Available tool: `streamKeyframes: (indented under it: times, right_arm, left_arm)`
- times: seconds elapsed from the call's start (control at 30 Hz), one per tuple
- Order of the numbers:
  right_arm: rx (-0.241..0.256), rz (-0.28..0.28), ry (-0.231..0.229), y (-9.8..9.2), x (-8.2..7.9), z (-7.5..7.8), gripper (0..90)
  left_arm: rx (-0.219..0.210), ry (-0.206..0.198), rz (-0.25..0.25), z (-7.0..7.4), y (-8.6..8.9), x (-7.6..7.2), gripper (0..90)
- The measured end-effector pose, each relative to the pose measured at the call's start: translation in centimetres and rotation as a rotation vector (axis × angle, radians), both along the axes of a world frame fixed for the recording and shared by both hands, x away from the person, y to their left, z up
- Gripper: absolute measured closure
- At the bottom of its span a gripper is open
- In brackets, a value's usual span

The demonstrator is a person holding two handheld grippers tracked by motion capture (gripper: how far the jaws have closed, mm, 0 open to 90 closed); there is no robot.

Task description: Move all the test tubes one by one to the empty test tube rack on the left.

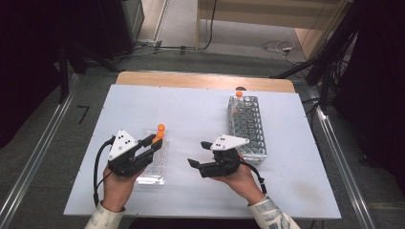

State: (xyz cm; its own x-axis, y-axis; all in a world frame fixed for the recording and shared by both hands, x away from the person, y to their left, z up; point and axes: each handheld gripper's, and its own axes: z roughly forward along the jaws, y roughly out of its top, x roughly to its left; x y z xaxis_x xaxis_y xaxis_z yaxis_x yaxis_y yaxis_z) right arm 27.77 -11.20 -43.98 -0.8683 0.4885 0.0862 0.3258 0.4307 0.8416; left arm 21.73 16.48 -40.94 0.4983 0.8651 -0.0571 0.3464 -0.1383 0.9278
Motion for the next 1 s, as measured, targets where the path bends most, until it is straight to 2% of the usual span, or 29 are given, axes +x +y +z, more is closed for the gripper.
streamKeyframes:
  times: [0.37, 0.43, 0.5, 0.63, 0.77, 0.87, 1.0]
  right_arm:
    - [-0.005, 0.006, 0.004, 0.1, 0.0, -0.1, 24.3]
    - [-0.005, 0.006, 0.004, 0.1, 0.0, -0.1, 24.3]
    - [-0.005, 0.006, 0.002, 0.1, 0.0, -0.1, 24.3]
    - [-0.003, 0.005, 0.0, 0.1, 0.0, -0.1, 24.2]
    - [0.004, -0.004, -0.008, -0.2, 0.0, 0.1, 24.3]
    - [0.011, -0.021, -0.017, -0.5, 0.1, 0.4, 24.3]
    - [0.013, -0.073, -0.047, -1.5, 0.5, 1.3, 24.3]
  left_arm:
    - [0.001, 0.01, 0.005, -0.5, -0.1, -0.1, 68.3]
    - [0.006, 0.011, 0.006, -0.5, -0.1, -0.1, 62.0]
    - [-0.001, 0.011, 0.008, -0.5, -0.1, -0.1, 61.5]
    - [-0.014, 0.02, 0.005, -0.5, -0.1, -0.1, 53.9]
    - [-0.042, 0.014, 0.001, -0.2, 0.0, -0.2, 39.2]
    - [-0.064, 0.01, 0.004, 0.0, 0.1, -0.2, 30.5]
    - [-0.094, 0.004, 0.026, 0.2, 0.5, -0.2, 24.4]
